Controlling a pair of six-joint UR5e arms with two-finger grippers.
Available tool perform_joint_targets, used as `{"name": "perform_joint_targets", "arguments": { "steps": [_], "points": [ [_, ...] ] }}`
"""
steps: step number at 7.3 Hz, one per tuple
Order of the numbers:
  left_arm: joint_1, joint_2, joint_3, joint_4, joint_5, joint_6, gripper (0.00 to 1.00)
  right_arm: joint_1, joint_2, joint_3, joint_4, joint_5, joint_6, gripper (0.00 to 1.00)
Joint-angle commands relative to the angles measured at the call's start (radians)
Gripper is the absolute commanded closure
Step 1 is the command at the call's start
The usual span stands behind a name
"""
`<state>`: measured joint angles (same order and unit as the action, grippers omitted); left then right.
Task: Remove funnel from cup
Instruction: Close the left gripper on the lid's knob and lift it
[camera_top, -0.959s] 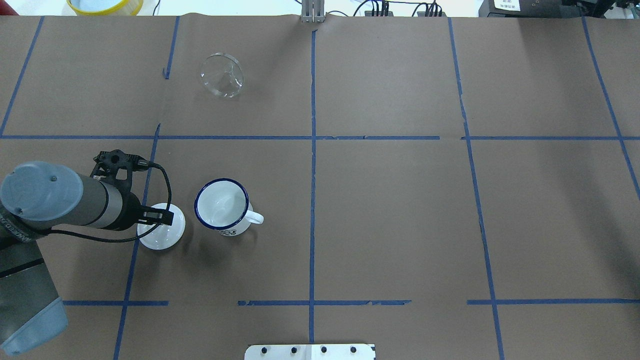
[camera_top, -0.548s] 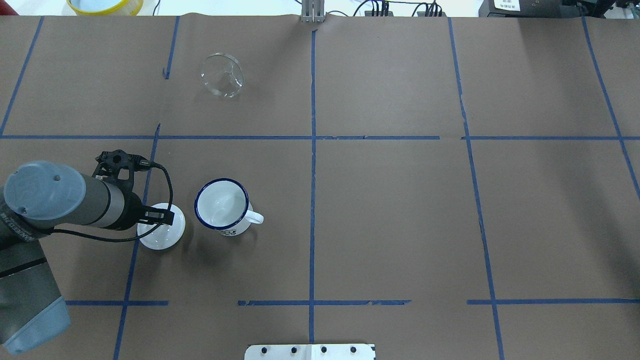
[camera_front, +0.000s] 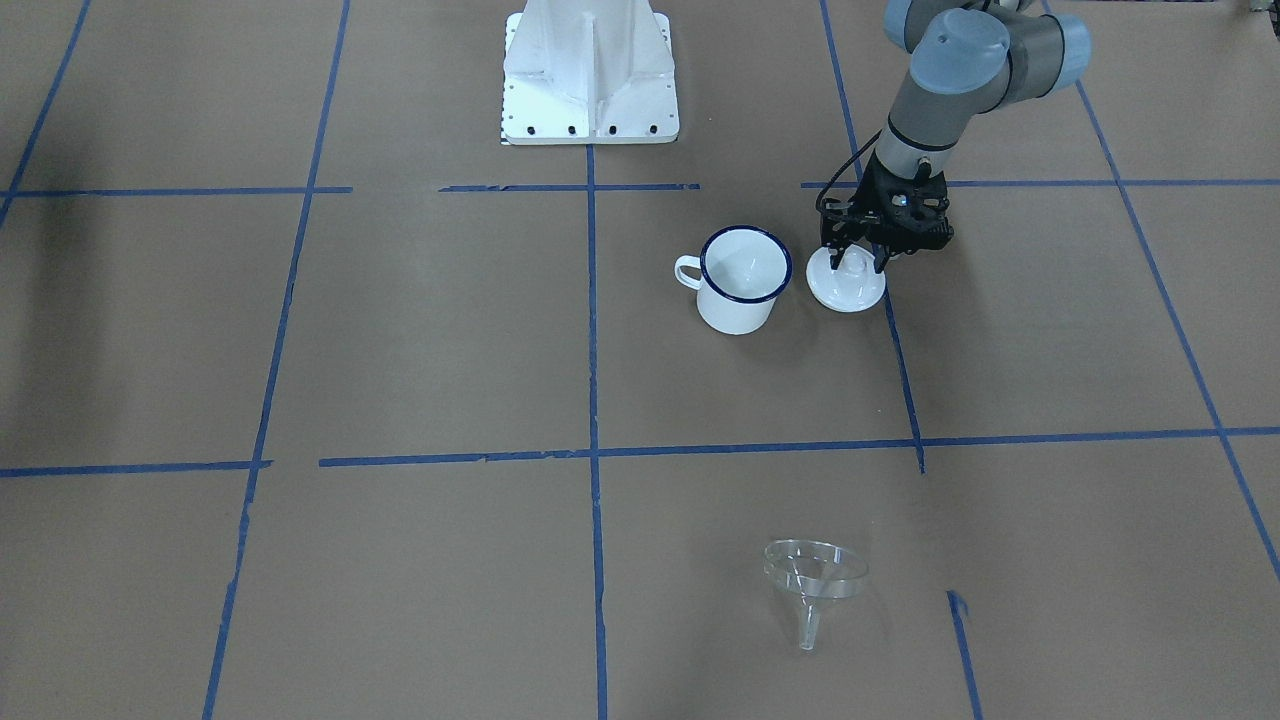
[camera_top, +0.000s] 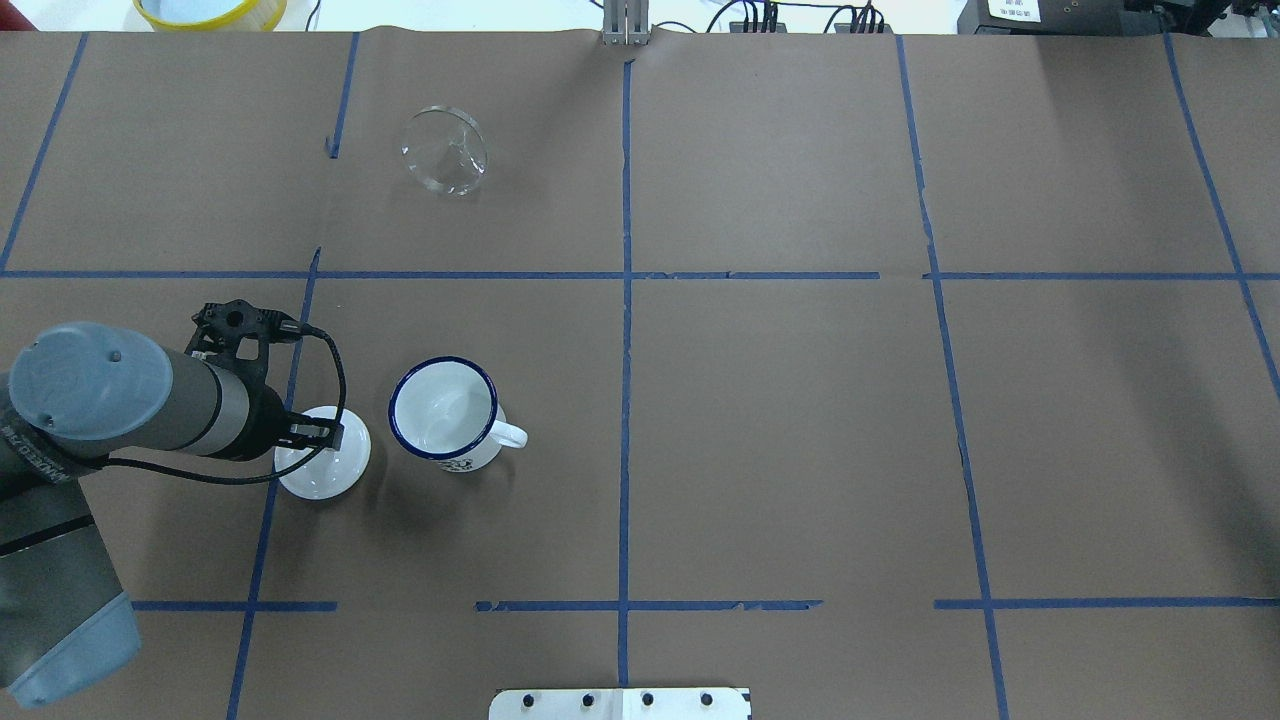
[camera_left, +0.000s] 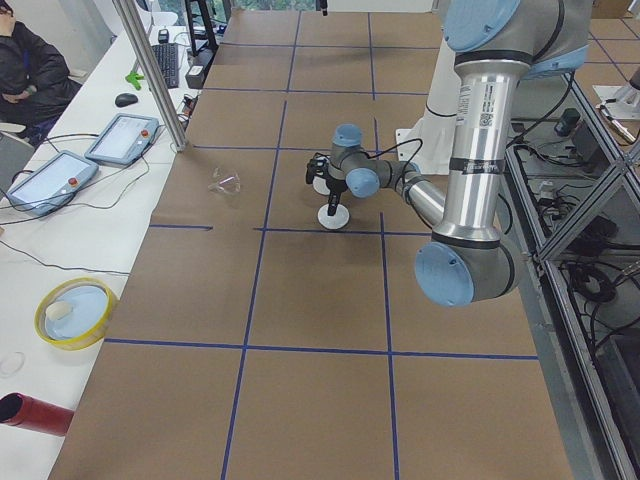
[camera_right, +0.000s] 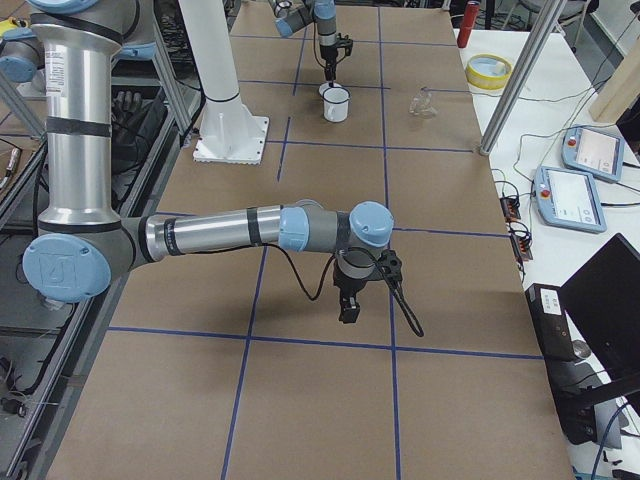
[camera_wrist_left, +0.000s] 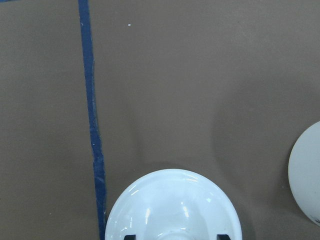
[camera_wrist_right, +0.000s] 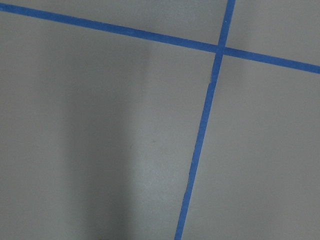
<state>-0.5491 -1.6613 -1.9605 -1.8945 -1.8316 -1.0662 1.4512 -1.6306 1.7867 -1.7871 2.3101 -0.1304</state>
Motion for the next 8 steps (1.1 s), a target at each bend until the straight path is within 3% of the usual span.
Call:
{"name": "perform_joint_targets", "arguments": {
  "steps": [1,3,4,5,6,7,8],
  "points": [
    [0.000,0.000,-0.001,0.000,0.000,0.000,0.41,0.000,0.001,0.000,0.000,0.000,0.000,0.00],
    [0.000,0.000,0.000,0.000,0.000,0.000,0.44,0.000,0.000,-0.001,0.000,0.000,0.000,0.00],
    [0.001,0.000,0.002,0.000,-0.002,0.000,0.52,0.000,0.000,0.000,0.000,0.000,0.000,0.00],
    [0.000,0.000,0.003,0.000,-0.002,0.000,0.64,0.000,0.000,0.000,0.000,0.000,0.000,0.00],
    [0.001,0.000,0.000,0.000,-0.002,0.000,0.90,0.000,0.000,-0.001,0.000,0.000,0.000,0.00],
    [0.000,0.000,-0.006,0.000,-0.002,0.002,1.00,0.000,0.000,0.000,0.000,0.000,0.000,0.00],
    [-0.006,0.000,-0.020,0.000,-0.002,0.005,1.00,0.000,0.000,0.000,0.000,0.000,0.000,0.00]
  ]
}}
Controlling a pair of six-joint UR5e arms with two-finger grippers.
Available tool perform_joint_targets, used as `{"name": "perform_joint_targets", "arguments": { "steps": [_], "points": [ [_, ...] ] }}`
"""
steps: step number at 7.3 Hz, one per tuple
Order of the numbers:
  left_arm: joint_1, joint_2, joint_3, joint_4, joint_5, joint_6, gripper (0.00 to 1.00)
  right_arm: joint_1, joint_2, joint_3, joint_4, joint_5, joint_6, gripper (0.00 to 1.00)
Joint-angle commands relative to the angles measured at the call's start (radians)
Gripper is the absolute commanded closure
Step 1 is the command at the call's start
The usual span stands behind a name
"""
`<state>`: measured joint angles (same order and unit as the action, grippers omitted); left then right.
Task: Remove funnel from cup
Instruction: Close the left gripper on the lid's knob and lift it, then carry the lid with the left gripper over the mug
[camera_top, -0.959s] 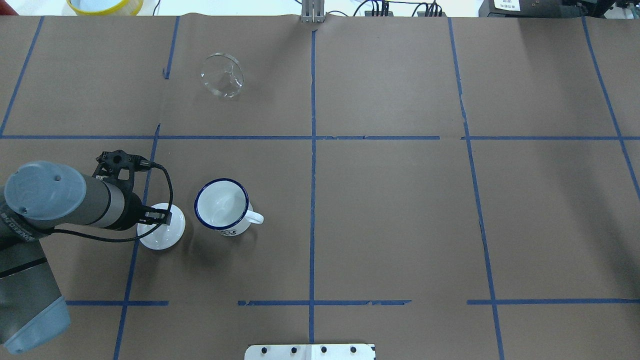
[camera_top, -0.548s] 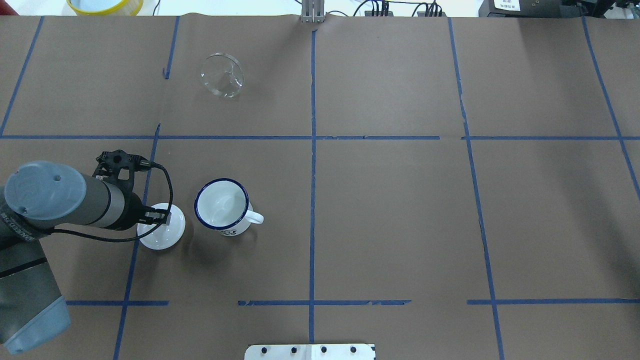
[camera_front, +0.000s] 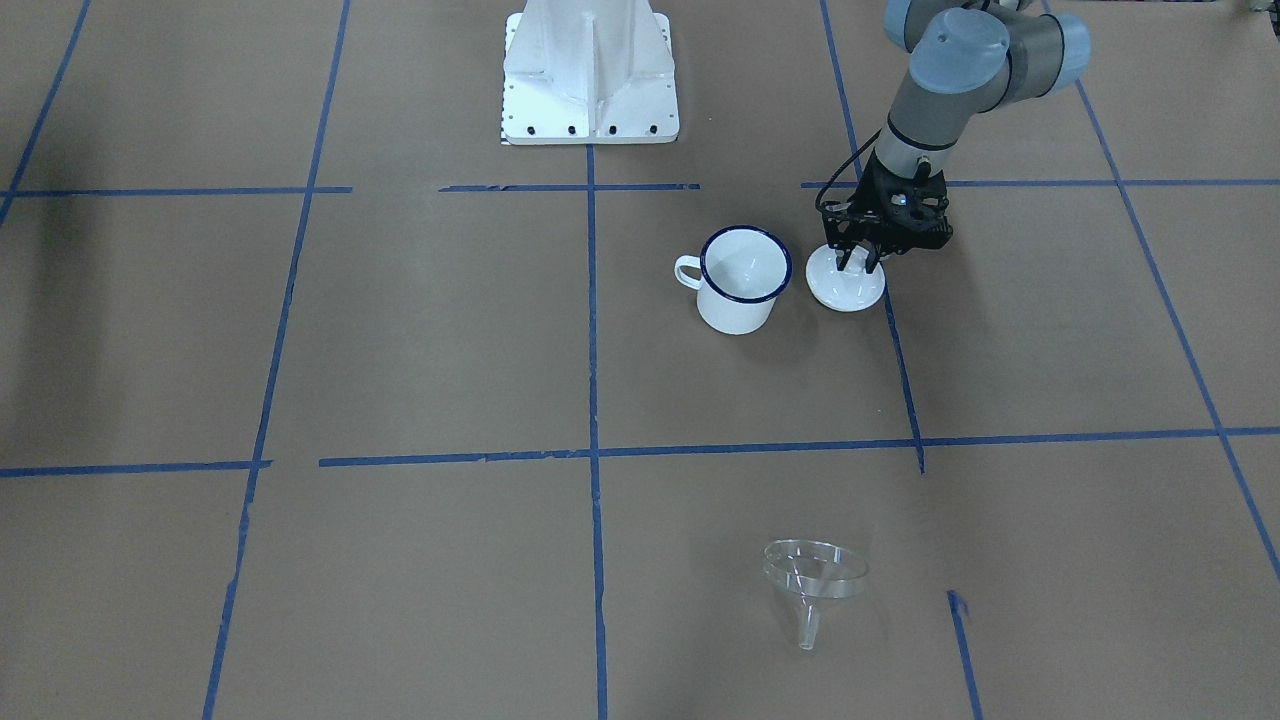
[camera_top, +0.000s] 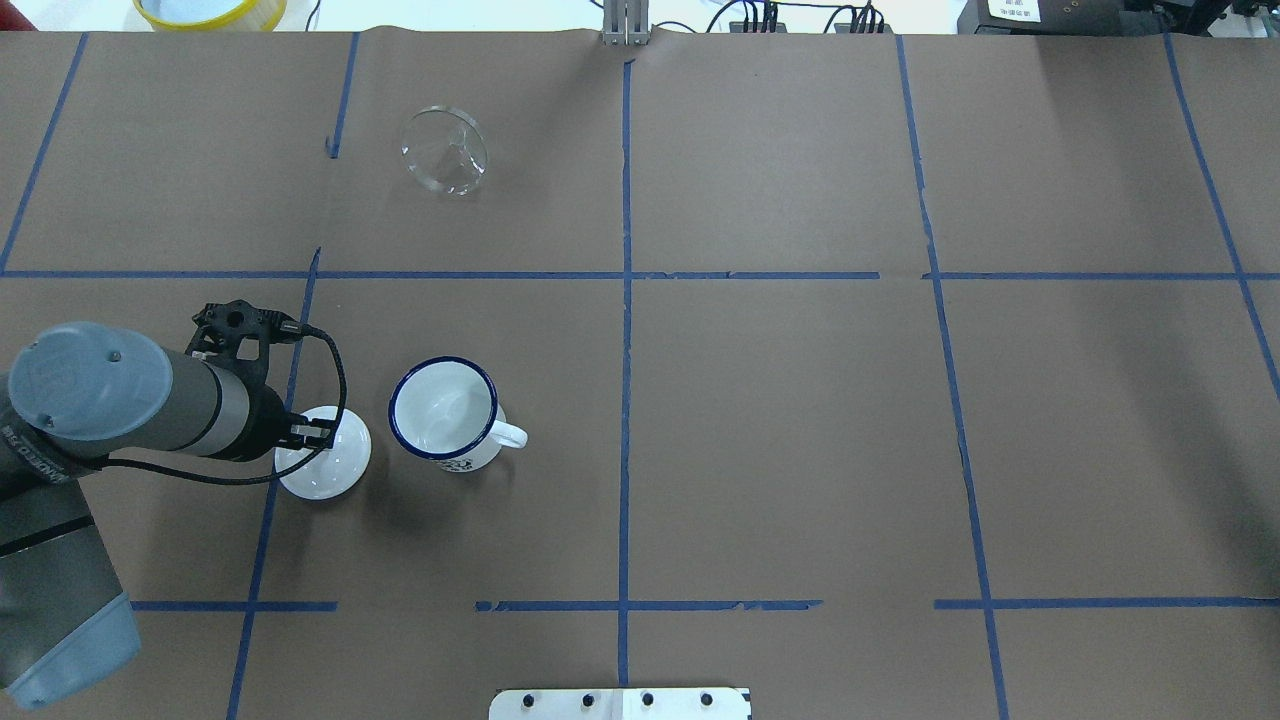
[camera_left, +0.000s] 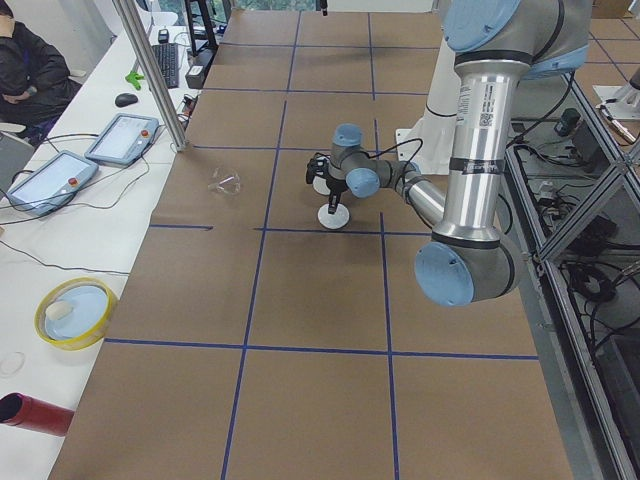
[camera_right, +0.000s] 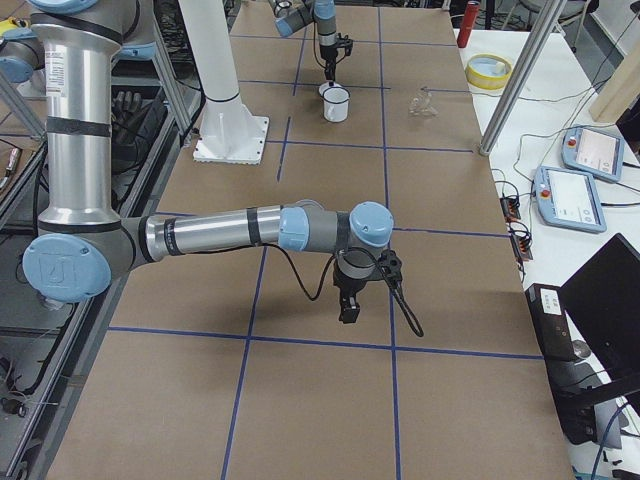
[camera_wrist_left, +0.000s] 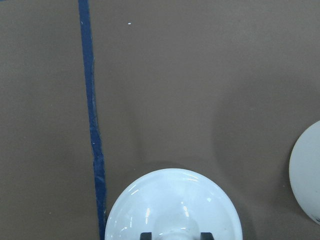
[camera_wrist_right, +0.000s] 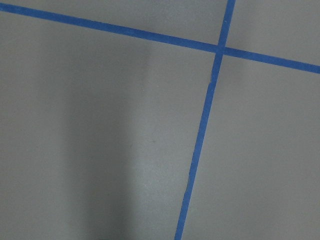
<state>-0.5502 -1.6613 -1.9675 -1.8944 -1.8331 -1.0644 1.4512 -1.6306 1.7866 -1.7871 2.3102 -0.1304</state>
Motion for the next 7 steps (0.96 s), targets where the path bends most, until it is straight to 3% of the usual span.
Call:
{"name": "perform_joint_targets", "arguments": {
  "steps": [1,2,4,5,6,7],
  "points": [
    [-0.017,0.011,-0.068,0.012,-0.005,0.010,1.00,0.000,0.000,0.001,0.000,0.000,0.000,0.00],
    [-0.034,0.021,-0.149,0.090,-0.009,0.011,1.00,0.000,0.000,0.001,0.000,0.000,0.000,0.00],
    [-0.065,-0.021,-0.346,0.361,-0.018,0.012,1.00,0.000,0.001,0.001,0.000,0.000,0.000,0.00],
    [-0.086,-0.144,-0.358,0.514,-0.056,0.012,1.00,0.000,0.000,0.001,0.000,0.000,0.000,0.00],
    [-0.085,-0.336,-0.317,0.689,-0.072,0.011,1.00,0.000,0.000,0.001,0.000,0.000,0.000,0.00],
    [-0.077,-0.416,-0.245,0.713,-0.081,0.006,1.00,0.000,0.000,0.001,0.000,0.000,0.000,0.00]
  ]
}}
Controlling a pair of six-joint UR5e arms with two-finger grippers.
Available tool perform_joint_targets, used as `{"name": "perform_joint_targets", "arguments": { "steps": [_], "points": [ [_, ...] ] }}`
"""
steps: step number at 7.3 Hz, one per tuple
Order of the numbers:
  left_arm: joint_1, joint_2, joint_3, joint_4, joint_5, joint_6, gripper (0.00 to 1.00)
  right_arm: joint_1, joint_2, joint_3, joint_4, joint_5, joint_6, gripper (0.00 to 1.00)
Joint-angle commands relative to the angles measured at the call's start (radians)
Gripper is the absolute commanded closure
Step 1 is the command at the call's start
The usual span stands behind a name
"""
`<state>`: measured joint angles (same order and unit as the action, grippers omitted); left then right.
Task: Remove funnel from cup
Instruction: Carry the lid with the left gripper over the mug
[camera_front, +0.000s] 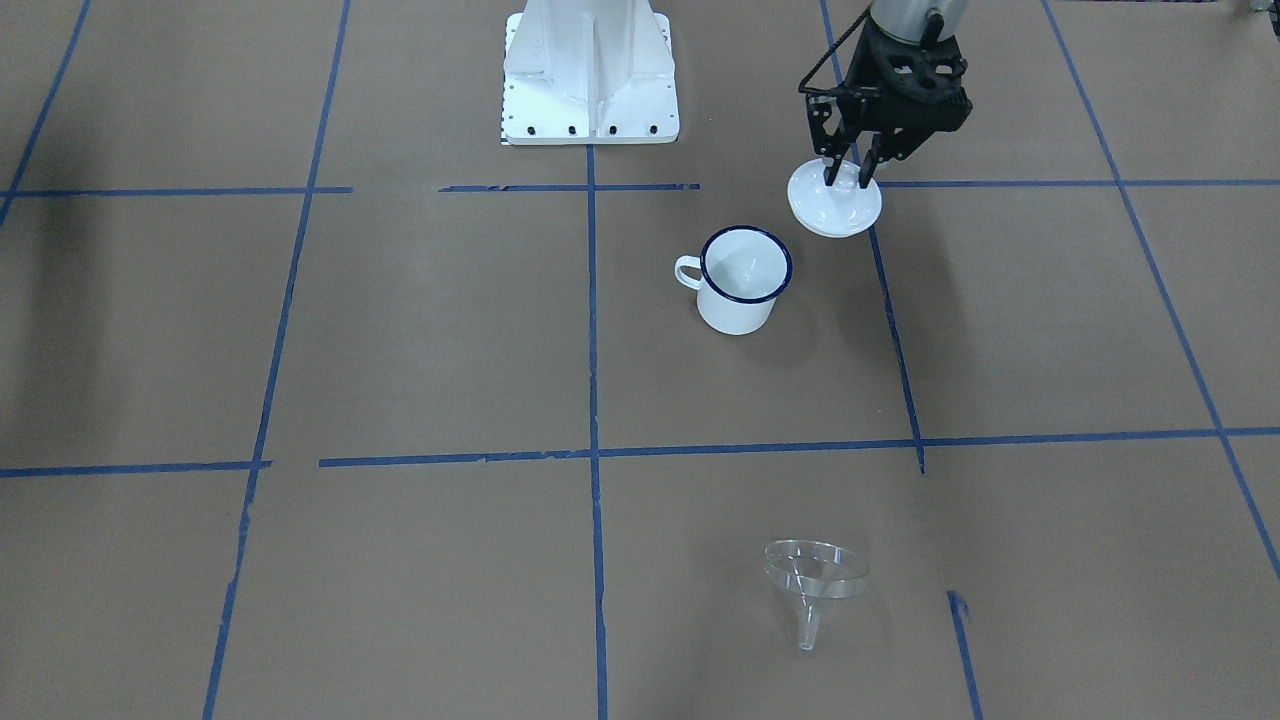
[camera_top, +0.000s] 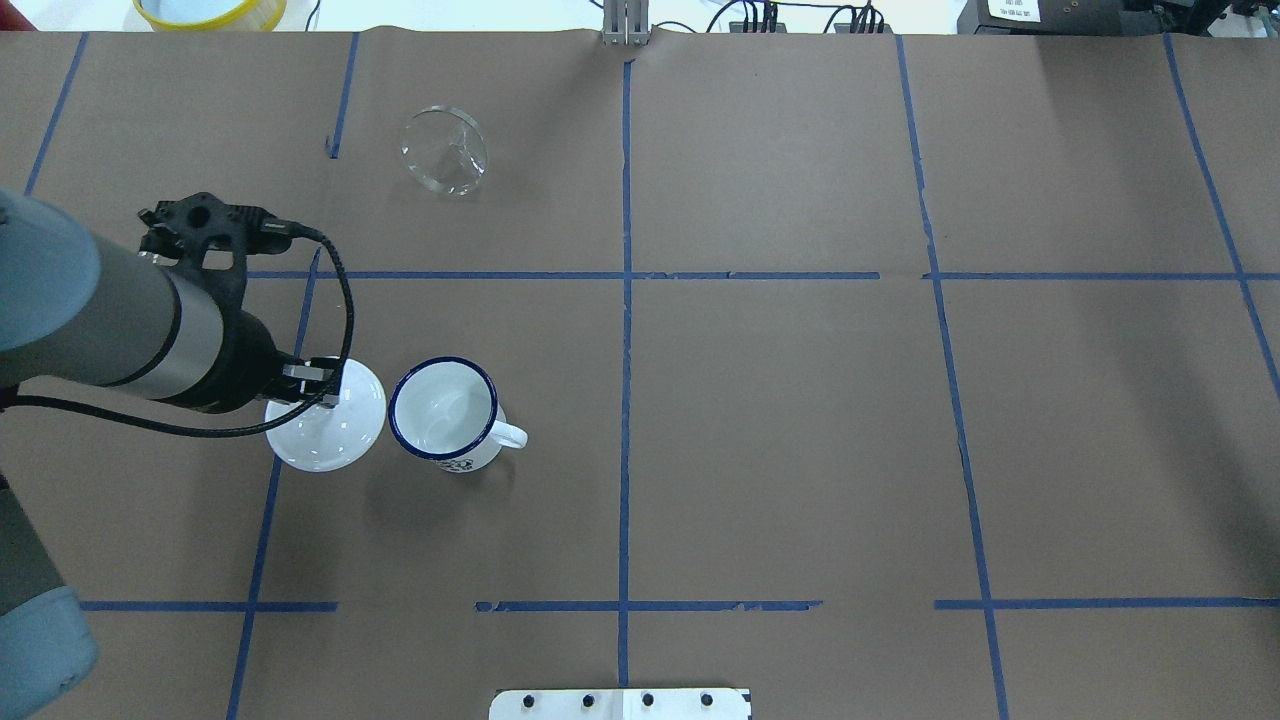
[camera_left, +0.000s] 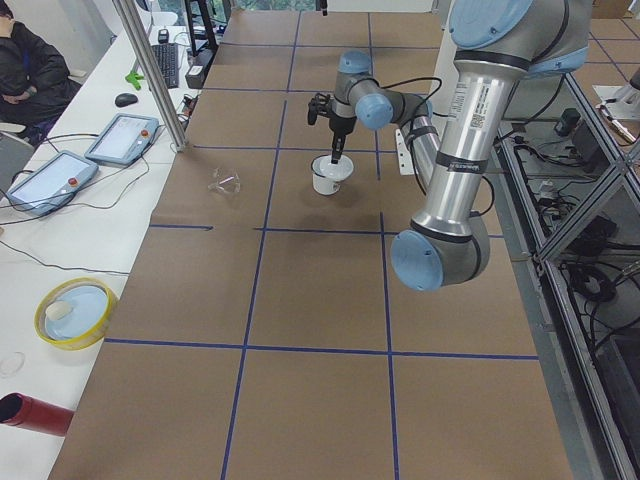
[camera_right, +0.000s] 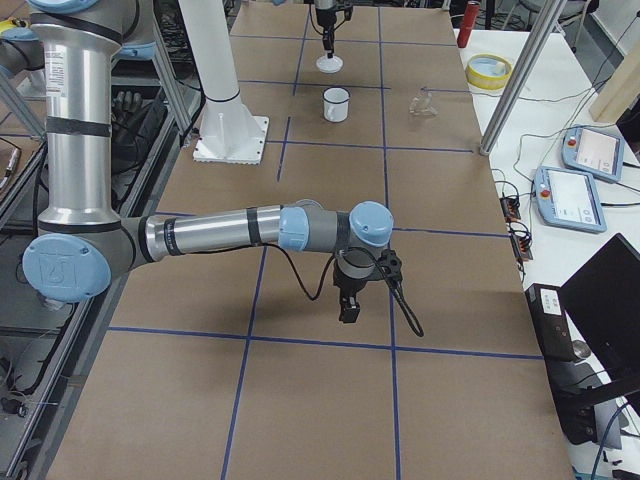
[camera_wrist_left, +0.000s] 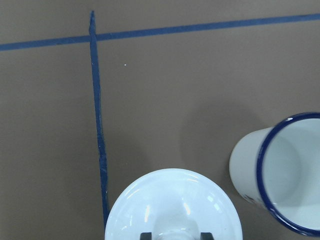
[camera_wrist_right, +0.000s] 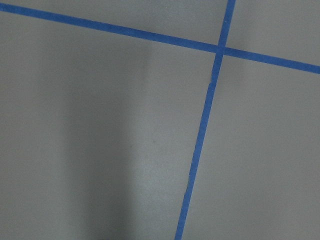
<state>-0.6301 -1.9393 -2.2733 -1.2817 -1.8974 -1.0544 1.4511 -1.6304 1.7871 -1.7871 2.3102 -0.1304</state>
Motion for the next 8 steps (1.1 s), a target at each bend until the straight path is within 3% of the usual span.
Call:
{"name": "perform_joint_targets", "arguments": {
  "steps": [1,3,8],
  "points": [
    [0.004,-0.167,0.128,0.058,-0.044,-0.007,1.00,0.000,0.000,0.000,0.000,0.000,0.000,0.00],
    [0.004,-0.168,0.237,-0.060,-0.045,-0.015,1.00,0.000,0.000,0.000,0.000,0.000,0.000,0.00],
    [0.010,-0.161,0.302,-0.117,-0.040,-0.016,1.00,0.000,0.000,0.000,-0.002,0.000,0.000,0.00]
  ]
}}
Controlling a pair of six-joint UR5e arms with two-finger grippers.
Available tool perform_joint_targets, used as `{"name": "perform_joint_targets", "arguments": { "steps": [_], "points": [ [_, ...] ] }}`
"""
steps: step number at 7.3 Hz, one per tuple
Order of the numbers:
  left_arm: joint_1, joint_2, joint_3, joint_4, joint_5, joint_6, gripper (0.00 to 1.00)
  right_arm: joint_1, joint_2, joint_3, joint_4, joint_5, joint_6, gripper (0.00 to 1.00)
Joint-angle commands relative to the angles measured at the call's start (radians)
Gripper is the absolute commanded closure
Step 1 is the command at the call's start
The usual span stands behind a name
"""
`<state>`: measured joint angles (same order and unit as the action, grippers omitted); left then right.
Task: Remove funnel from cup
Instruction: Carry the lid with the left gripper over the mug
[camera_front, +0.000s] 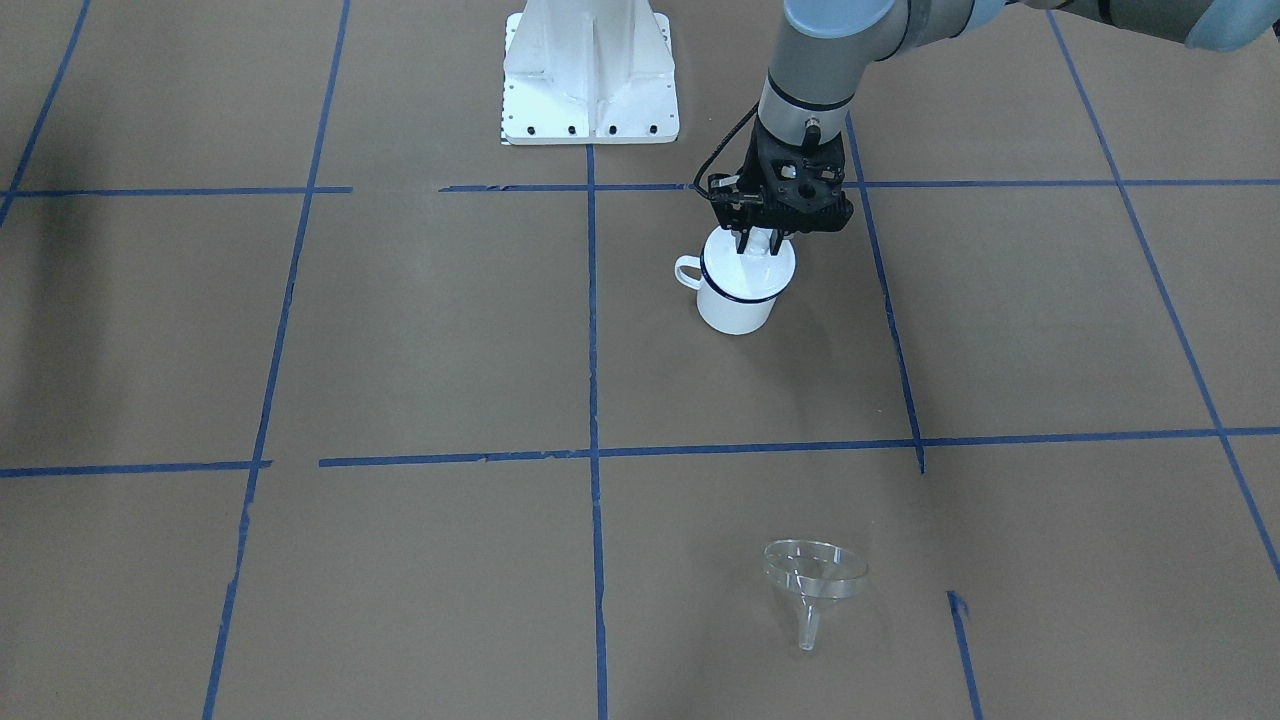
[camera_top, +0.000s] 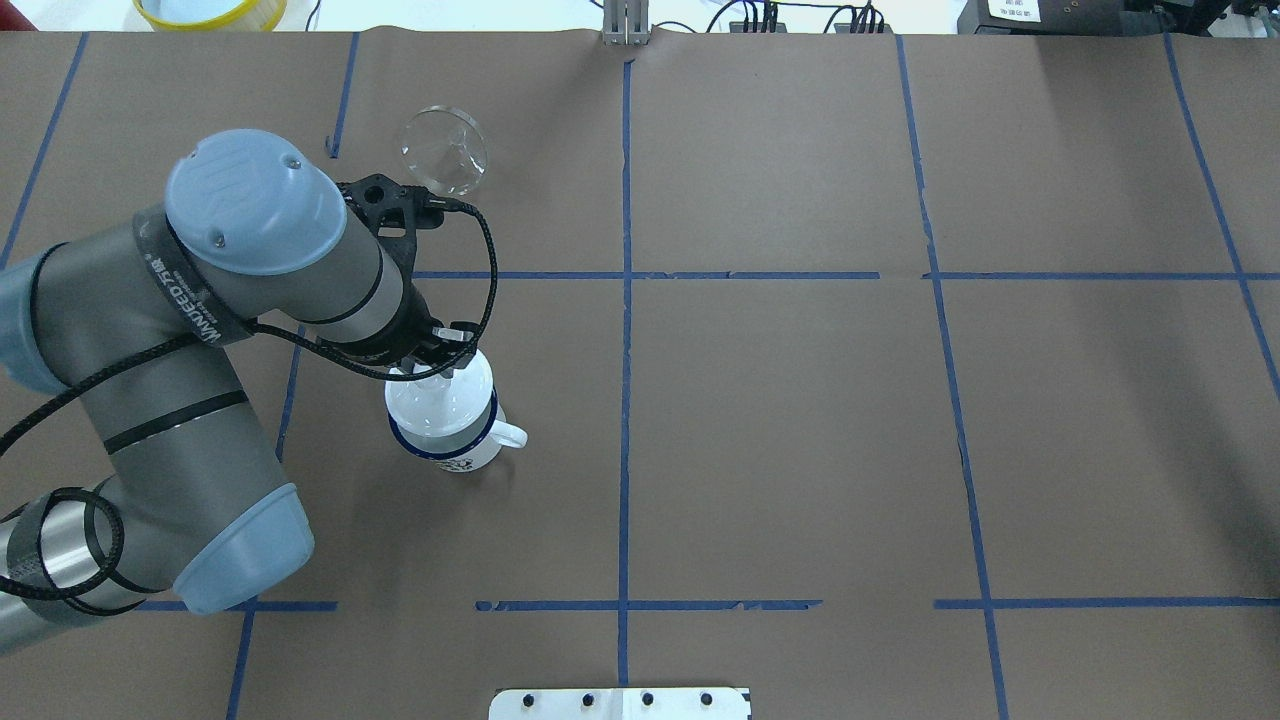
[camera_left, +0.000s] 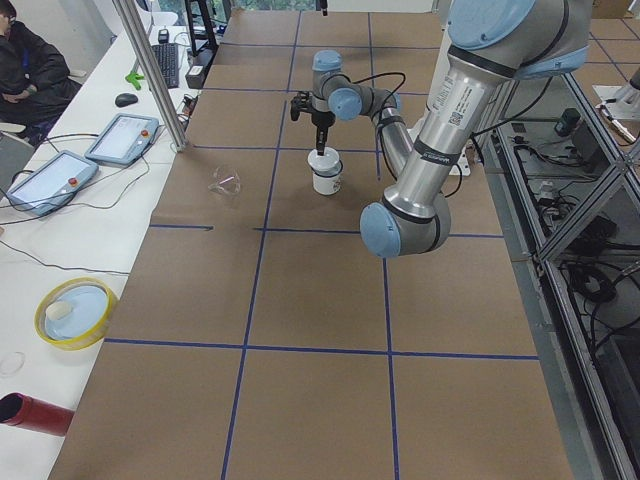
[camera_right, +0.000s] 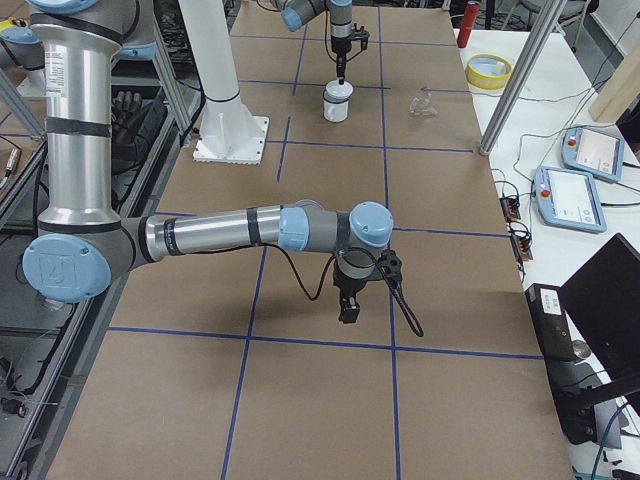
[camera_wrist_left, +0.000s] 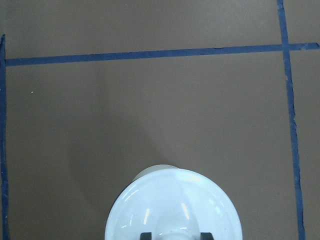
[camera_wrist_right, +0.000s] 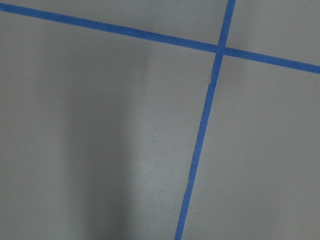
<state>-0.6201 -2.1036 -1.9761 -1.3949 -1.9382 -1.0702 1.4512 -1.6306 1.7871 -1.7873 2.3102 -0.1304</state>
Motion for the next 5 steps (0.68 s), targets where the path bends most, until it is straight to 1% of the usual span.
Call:
{"name": "perform_joint_targets", "arguments": {
  "steps": [1,5],
  "points": [
    [0.000,0.007,0.000,-0.004,0.001,0.000,1.00,0.000,0.002,-0.001,0.000,0.000,0.000,0.00],
    [0.011,0.008,0.000,-0.004,0.001,-0.002,1.00,0.000,0.000,0.000,0.000,0.000,0.000,0.00]
  ]
}}
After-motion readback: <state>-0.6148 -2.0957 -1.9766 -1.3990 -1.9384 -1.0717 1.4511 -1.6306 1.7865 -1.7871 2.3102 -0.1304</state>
